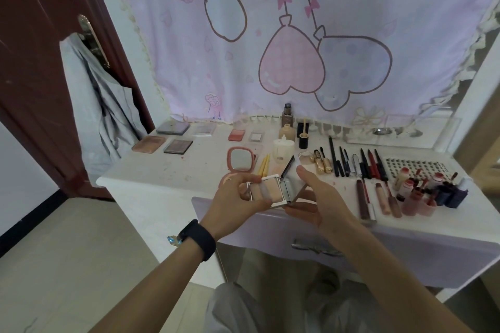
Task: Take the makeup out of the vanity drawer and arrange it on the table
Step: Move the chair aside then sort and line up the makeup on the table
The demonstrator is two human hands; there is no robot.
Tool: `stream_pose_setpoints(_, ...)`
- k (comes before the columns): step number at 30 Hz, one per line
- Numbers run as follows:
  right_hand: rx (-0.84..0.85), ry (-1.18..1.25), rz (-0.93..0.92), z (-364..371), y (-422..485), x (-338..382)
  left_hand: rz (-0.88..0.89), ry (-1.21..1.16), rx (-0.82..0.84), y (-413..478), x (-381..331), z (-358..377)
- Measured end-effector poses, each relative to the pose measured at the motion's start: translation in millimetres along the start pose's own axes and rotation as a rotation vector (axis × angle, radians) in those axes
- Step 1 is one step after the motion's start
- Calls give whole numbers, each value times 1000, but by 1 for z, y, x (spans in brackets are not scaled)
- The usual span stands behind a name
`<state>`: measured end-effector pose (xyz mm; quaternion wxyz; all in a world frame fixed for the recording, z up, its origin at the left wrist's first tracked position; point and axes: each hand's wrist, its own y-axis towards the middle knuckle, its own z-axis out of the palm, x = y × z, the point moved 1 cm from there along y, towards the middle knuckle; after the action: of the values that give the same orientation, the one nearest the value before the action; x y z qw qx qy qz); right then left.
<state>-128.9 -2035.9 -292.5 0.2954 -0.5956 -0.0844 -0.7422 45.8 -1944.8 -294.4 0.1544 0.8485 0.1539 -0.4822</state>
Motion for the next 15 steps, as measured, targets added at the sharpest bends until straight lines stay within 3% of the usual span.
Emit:
stream_pose_setpoints(6,3,52,17,-2,0,-1,24,-20,77,1,5,-2)
stream_pose_setpoints(15,13,36,51,-1,-2,-7,84,142,100,-2,5,-5)
